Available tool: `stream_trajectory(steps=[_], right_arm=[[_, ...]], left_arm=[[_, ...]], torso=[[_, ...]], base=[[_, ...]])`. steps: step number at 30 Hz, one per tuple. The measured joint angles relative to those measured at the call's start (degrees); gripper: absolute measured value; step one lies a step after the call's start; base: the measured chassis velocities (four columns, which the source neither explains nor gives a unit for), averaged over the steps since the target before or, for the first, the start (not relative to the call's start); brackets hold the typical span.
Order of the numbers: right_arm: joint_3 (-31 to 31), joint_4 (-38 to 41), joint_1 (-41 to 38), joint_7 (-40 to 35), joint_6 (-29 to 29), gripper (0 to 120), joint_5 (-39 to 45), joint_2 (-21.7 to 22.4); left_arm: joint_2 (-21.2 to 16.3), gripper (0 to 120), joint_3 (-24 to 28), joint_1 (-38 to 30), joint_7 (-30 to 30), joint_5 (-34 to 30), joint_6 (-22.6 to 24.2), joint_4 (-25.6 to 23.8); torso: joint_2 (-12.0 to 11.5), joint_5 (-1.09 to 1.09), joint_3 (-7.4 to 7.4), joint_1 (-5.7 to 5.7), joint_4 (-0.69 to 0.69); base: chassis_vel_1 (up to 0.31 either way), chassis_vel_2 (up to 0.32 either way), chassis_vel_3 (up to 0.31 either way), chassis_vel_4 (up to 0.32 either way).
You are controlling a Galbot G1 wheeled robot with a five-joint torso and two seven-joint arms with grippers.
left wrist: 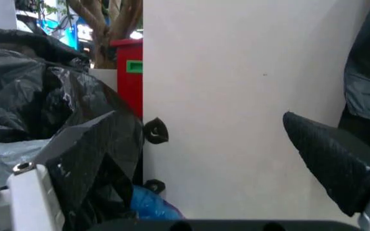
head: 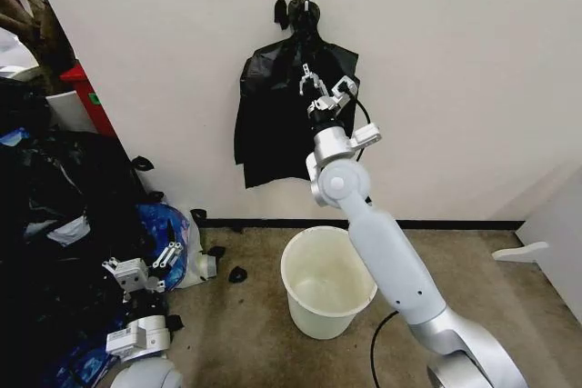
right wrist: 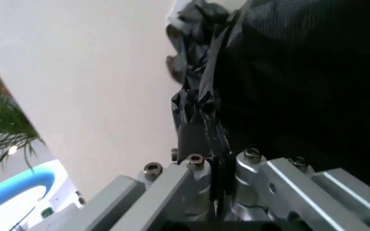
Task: Place the garbage bag over the trash bin.
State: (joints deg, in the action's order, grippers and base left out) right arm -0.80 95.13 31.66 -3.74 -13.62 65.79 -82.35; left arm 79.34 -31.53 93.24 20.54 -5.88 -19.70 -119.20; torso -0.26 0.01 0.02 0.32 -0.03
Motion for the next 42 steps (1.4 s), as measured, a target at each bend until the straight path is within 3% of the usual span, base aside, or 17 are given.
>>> stream_trajectory(steps=[17, 30, 42], right_arm=[[2.69, 7.84, 16.50, 6.47, -2.69, 0, -13.65, 5.20], [3.52, 7.14, 26.56, 11.63, -5.62, 0, -25.71, 6.66], [2.43, 4.23, 29.82, 18.13, -10.24, 0, -34.00, 6.52]], left_arm=[[0.01, 100, 0.02, 0.00, 0.12, 0.04, -0.06, 0.01], [0.05, 100, 0.14, -0.02, 0.12, 0.12, -0.21, -0.05], [0.05, 100, 0.03, 0.75, 0.12, 0.27, -0.24, -1.55]], torso=[[0.00, 0.00, 0.00, -0.01, -0.01], [0.00, 0.00, 0.00, -0.01, 0.00], [0.00, 0.00, 0.00, 0.00, -0.01]], base=[[0.000, 0.000, 0.000, 0.000], [0.000, 0.000, 0.000, 0.000], [0.000, 0.000, 0.000, 0.000]])
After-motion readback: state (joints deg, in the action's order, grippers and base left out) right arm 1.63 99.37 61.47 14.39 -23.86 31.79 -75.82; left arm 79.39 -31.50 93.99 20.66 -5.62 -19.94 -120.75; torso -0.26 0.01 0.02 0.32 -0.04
